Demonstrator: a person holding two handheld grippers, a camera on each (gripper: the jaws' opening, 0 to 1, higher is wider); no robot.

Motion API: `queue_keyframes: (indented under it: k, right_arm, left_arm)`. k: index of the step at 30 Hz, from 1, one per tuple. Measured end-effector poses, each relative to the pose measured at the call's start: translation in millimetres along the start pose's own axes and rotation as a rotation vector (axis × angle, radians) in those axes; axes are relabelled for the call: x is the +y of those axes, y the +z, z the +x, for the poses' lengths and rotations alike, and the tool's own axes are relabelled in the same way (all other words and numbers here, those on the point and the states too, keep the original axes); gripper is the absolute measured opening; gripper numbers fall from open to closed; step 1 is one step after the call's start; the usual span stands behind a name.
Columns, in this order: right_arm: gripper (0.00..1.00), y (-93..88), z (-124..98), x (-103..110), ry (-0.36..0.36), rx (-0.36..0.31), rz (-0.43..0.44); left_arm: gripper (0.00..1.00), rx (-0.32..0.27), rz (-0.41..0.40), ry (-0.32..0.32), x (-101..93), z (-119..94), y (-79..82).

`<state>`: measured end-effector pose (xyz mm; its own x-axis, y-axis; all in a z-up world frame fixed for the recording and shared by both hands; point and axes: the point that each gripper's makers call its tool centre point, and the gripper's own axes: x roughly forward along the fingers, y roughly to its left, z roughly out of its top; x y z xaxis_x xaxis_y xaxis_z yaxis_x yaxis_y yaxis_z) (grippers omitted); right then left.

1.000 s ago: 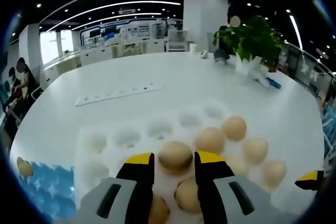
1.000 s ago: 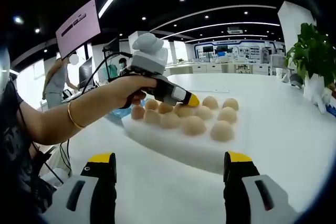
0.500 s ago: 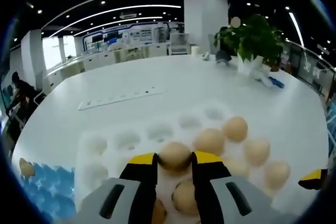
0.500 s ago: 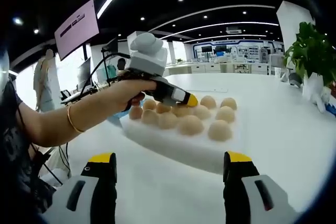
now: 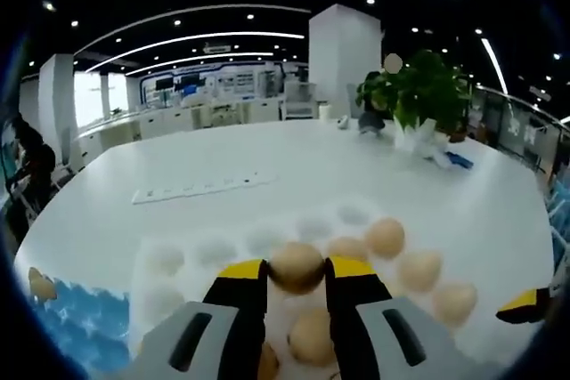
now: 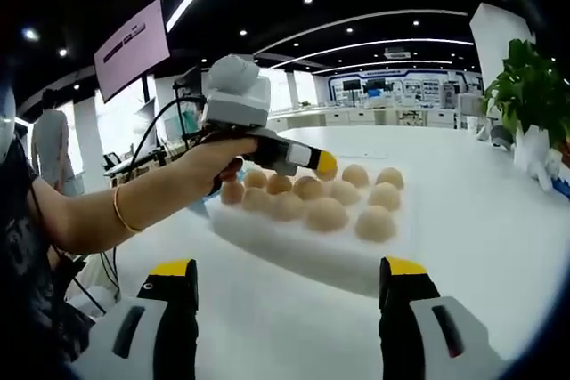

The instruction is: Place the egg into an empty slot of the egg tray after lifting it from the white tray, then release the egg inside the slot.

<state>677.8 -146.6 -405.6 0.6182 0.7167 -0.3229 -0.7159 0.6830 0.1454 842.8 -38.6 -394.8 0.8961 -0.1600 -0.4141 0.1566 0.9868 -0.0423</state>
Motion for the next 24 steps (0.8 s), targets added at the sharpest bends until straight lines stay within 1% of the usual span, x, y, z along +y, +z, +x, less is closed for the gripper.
queue_keyframes:
  k: [2, 5, 8, 9, 12, 16, 18, 22, 24]
  right_arm:
    - [0.87, 2.1, -1, 1, 0.0, -0.004, -0.005]
    - [0.87, 3.9, -1, 2, 0.001, -0.01, -0.007]
    - [0.87, 4.2, 0, 2, 0.002, -0.007, -0.012]
    - [0.87, 4.6, 1, 3, 0.003, -0.008, -0.016]
    - [0.87, 6.1, 2, 6, 0.012, -0.013, -0.016]
    - [0.87, 5.2, 4, 7, 0.02, -0.004, -0.026]
    - [0.87, 5.7, 5, 9, 0.022, -0.004, -0.027]
    - [0.87, 6.5, 5, 10, 0.027, -0.005, -0.027]
    - [0.87, 6.9, 7, 11, 0.03, -0.004, -0.031]
  left_arm:
    - [0.25, -0.024, -0.015, -0.03, -2.8, -2, 4.0]
    - [0.25, -0.049, -0.004, -0.028, -1.2, -9, 10.0]
    - [0.25, -0.073, 0.007, -0.047, -0.5, -13, 16.6]
    - [0.25, -0.081, 0.009, -0.046, 1.5, -18, 19.0]
    - [0.25, -0.092, 0.011, -0.036, 7.4, -20, 23.7]
    - [0.25, -0.108, -0.009, -0.039, 13.3, -27, 29.0]
    - [0.25, -0.129, -0.019, -0.04, 17.4, -31, 32.3]
    - [0.25, -0.137, -0.024, -0.03, 27.4, -36, 34.0]
    - [0.25, -0.142, -0.043, -0.026, 33.5, -39, 33.5]
